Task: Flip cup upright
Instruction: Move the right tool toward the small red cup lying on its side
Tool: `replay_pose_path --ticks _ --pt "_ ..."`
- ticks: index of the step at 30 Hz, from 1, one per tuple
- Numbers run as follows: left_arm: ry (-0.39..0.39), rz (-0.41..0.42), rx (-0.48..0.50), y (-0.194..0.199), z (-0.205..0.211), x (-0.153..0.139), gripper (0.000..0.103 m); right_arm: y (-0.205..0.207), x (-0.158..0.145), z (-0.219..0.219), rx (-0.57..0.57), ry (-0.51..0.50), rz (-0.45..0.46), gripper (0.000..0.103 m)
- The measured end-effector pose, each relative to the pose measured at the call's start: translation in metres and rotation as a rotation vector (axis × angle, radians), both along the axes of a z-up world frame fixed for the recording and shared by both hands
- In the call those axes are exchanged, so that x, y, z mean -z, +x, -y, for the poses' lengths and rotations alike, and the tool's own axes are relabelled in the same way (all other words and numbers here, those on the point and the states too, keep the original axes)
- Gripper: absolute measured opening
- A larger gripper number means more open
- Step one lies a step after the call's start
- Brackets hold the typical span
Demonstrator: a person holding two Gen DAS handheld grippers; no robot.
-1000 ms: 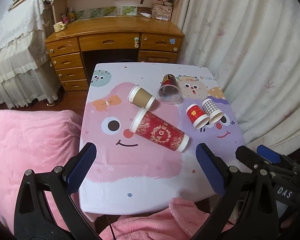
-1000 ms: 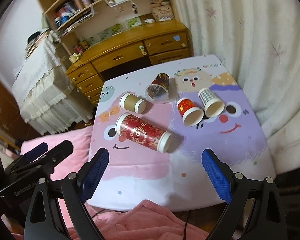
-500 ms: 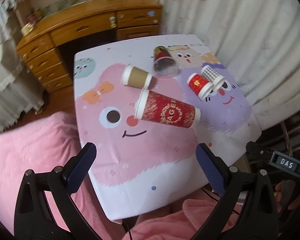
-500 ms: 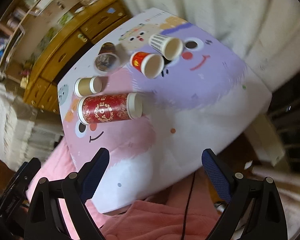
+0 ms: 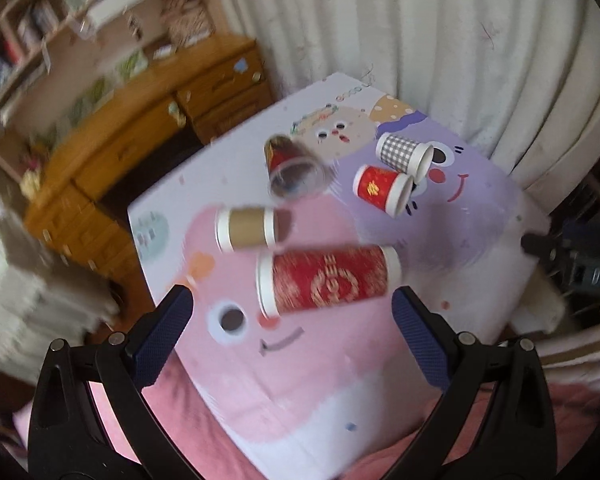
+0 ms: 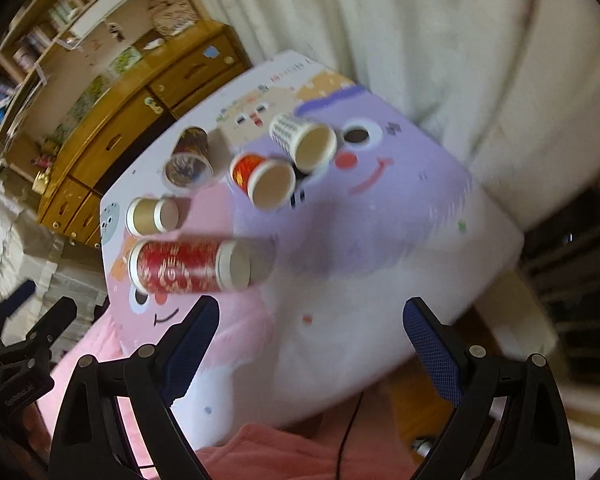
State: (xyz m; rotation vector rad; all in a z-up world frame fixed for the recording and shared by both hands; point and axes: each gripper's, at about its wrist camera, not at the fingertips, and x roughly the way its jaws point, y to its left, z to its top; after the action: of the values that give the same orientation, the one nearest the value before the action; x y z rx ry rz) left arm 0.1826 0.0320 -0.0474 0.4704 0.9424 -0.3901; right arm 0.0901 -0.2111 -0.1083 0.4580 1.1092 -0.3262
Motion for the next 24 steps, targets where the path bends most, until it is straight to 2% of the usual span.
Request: replay_pose_path --ticks 2,6,9,11,16,21,24 --pt "0.054 0.027 0.061 0.008 0.019 -0.001 0.099 0.013 -0.005 0.011 -0.040 -0.034 0.013 0.095" --pt "0.160 0.077 0.213 0.020 0.053 0.002 0.099 0.040 -0.008 0.037 -0.106 -0.042 0.035 0.095" --pt "0.304 0.117 0.355 0.033 0.088 0.019 0.099 0.056 -0.007 0.055 -0.128 -0.027 0.041 0.095" --pt "0.343 0.118 0.444 0.042 0.105 0.029 0.099 0.067 -0.001 0.069 -0.154 -0.034 0.033 0.095" --pt "0.407 0.090 0.641 0.068 0.139 0.060 0.099 0.088 0.019 0.092 -0.240 -0.076 -0.004 0.095" --pt "0.405 0.052 0.875 0.084 0.162 0.096 0.099 0.103 0.042 0.109 -0.320 -0.047 -0.022 0.095" --pt "0.415 0.027 0.997 0.088 0.169 0.112 0.099 0.110 0.054 0.102 -0.394 -0.060 -0.034 0.095"
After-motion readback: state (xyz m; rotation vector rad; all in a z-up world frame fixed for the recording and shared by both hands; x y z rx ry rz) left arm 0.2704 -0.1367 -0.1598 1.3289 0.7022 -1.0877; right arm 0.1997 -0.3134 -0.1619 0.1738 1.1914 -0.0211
